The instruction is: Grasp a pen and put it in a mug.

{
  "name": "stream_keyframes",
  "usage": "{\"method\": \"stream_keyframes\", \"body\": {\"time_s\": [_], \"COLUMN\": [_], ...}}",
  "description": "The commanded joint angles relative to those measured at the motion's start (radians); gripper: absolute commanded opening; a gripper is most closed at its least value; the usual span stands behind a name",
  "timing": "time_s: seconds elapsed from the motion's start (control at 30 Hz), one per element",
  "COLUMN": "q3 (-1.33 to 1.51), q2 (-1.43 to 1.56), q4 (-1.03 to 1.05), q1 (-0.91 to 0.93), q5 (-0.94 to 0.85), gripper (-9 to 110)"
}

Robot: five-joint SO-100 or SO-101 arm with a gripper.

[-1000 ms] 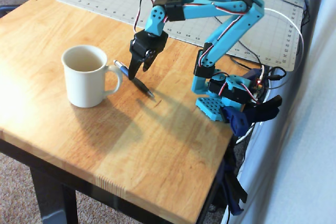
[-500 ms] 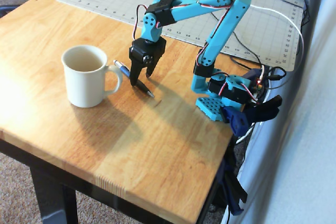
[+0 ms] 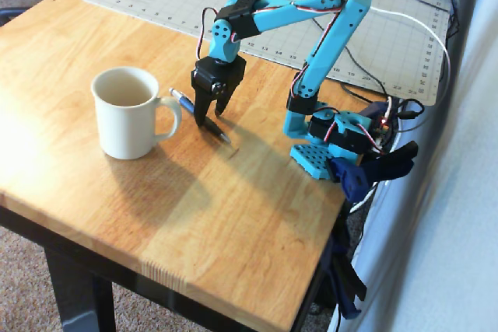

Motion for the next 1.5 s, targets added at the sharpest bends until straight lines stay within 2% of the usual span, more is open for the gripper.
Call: {"method": "stream_keyframes", "body": {"time_s": [0.0,0.2,0.47,0.67,1.23,1.47], "q3": [-0.061,-0.067,-0.055,0.006,0.281,0.354], "q2": [0.008,0.021,0.141,0.245,0.561,0.591], "q4": [-0.011,-0.011,-0.077,-0.321,-1.308,-1.494], "q1": [0.006,0.006,0.006,0.011,0.074,-0.029], "q5": [0.005,0.005,0.005,0.006,0.006,-0.009], "gripper": [10,1,1,1,1,1]}}
